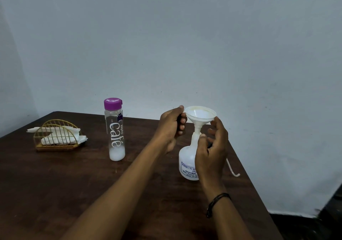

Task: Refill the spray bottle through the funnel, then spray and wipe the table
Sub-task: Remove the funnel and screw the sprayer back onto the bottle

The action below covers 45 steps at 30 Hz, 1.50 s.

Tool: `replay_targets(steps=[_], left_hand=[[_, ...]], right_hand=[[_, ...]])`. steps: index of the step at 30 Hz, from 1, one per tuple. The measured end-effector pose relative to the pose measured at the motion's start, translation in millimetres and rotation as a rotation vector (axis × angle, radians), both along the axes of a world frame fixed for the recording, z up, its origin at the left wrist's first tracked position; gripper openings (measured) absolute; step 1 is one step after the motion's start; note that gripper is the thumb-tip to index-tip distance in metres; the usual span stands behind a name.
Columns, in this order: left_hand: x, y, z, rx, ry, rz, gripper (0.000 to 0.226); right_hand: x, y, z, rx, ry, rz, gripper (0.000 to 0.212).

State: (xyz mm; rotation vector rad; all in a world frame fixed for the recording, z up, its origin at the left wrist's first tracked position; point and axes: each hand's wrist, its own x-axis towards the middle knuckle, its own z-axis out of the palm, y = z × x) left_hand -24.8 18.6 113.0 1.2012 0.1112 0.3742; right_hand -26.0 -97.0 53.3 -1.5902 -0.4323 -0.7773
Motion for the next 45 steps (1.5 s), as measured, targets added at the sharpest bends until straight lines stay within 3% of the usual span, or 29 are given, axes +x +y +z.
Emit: replay_targets(steps=[12,18,27,35,45], left_hand=[[4.0,21.3,8.3,-0.030,-0.108,0.114,0.033],[17.8,65.6,-16.5,0.306,-0.080,0.347,0.034],[38.1,108.4,-86.7,0.918,0.206,0.363,0.030],[39.6,124.8,-105.4,1.043,0.361,0.383,0.031],[29.7,117.1,-109.3,1.057,0.424,0.483,0.029]], right_hand=[[0.7,2.8,-3.5,0.017,0.073,0.054,0.057],[6.9,2.9,-9.5,-0.025,0.129,0.033,0.045],[16.3,5.4,-19.5,-0.164,0.210,0.030,0.046],[15.2,5.5,-22.0,-0.150,0.239,0.087,0.053],[24.9,-4.4,-24.6,0.134,0.257,0.023,0.064]])
